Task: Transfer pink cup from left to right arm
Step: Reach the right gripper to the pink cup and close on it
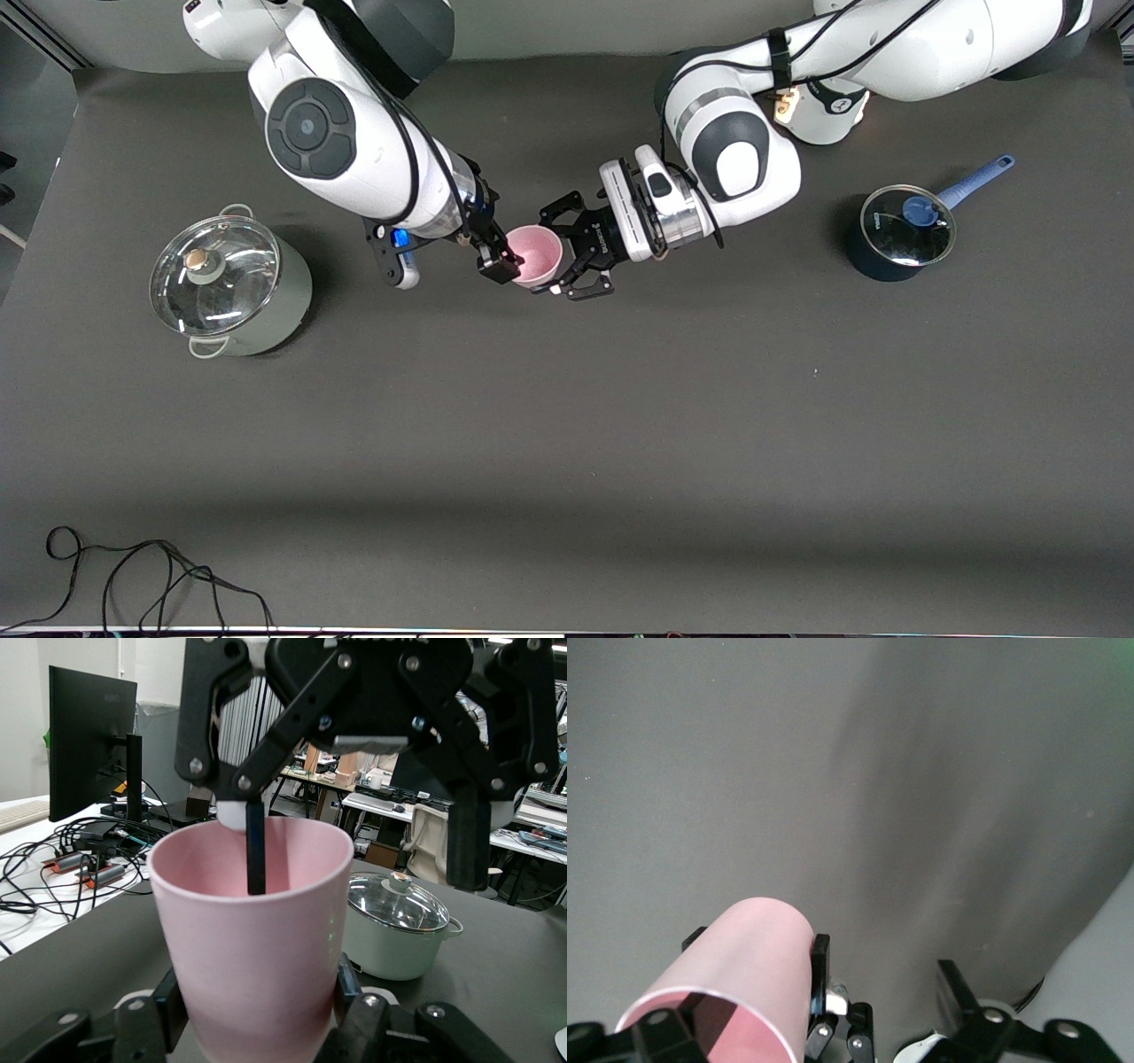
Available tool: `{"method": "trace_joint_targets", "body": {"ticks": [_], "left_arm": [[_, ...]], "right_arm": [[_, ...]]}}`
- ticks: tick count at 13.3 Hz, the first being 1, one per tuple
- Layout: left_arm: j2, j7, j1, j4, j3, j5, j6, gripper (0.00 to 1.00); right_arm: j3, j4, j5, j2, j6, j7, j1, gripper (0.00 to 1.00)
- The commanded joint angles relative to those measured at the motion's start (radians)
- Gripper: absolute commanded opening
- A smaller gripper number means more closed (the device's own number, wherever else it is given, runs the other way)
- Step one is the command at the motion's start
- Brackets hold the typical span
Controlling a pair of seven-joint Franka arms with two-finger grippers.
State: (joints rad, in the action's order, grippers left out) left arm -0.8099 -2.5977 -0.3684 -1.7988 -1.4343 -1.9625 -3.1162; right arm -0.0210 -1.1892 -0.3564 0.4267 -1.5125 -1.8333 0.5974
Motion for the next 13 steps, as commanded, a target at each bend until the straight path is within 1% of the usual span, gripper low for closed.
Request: {"method": "trace_joint_targets", "body": {"ticks": [1,8,9,10,11,13], "left_arm": [[0.017,-0.013,0.009,0.012,0.008,-0.030,-0.013,0.09],[0.014,-0.013,0.006,0.012,0.008,-0.030,-0.013,0.12],[0.014,-0.013,0.006,0.012,0.008,-0.030,-0.013,0.15],[0.014,-0.013,0.005,0.012,0.008,-0.030,-0.013,0.31],[0.014,-0.012,0.005,0.012,0.006,-0.030,-0.013,0.43],[0.012,-0.007,0.003,0.012,0.008,-0.032,-0.013,0.55]], "right_arm": [[-0.002,0.040,-0.024,0.015,0.023,-0.018,-0.004,0.00],[-0.004,0.040,-0.024,0.017,0.023,0.000,-0.010,0.00],[-0.005,0.040,-0.024,0.017,0.023,0.003,-0.011,0.00],[-0.007,0.040,-0.024,0.017,0.023,0.003,-0.013,0.00],[-0.007,0.040,-0.026,0.017,0.023,0.003,-0.025,0.00],[-0.008,0.042,-0.041,0.015,0.026,0.032,-0.036,0.00]]}}
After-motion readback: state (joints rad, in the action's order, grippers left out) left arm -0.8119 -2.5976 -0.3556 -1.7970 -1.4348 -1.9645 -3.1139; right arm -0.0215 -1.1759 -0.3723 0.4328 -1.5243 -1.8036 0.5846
